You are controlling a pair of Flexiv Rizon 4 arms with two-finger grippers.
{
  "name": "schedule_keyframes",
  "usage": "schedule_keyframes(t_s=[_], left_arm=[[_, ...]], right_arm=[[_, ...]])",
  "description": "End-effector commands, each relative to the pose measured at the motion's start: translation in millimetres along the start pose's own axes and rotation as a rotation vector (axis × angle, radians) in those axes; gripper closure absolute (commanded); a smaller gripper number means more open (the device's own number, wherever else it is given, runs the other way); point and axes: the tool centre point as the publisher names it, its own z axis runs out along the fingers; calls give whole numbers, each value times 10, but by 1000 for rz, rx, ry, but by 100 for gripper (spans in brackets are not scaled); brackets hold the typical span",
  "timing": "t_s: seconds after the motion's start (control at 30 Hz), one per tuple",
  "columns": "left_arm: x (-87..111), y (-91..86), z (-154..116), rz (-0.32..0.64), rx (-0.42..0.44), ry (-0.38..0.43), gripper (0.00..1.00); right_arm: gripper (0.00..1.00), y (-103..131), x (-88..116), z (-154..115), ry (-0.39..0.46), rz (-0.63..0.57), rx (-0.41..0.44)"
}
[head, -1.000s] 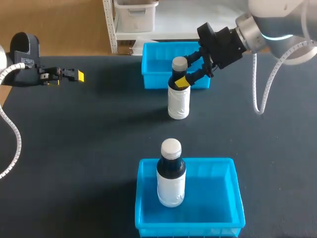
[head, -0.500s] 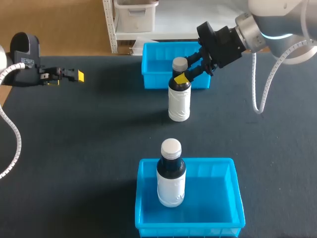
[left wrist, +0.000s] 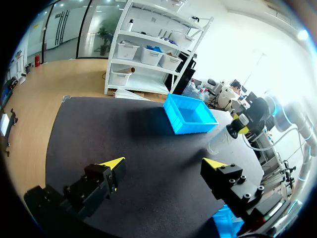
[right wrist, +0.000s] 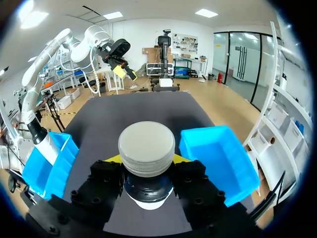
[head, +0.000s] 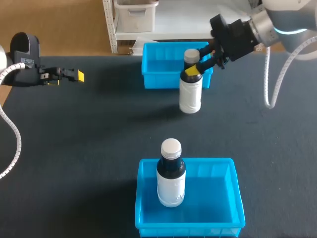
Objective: Pick up the bottle, and place it in the far bin if it is heavy, or in the near bin if it is light.
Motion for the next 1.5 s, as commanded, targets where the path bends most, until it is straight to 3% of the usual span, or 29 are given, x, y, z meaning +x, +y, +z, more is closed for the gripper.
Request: schedule_keyframes(t_s=[0.03,0.37,0.63,0.83,1.17,1.5], left_arm=[[0,0,0,0,0,0,0],[0,0,0,0,0,0,0],[0,0,0,0,0,0,0],[0,0,0,0,0,0,0],[0,0,0,0,0,0,0],[0,0,0,0,0,0,0]], right_arm=[[100,136,47,-330,8,9,58],[100,263,152,-1031,15,54,160],[100,425,236,-1357,-3,70,180],[100,600,204,-1530,8,19,168],[100,1029,90,-1689,23,-113,89],[100,1566,23,-1523,-29,-199,-80]])
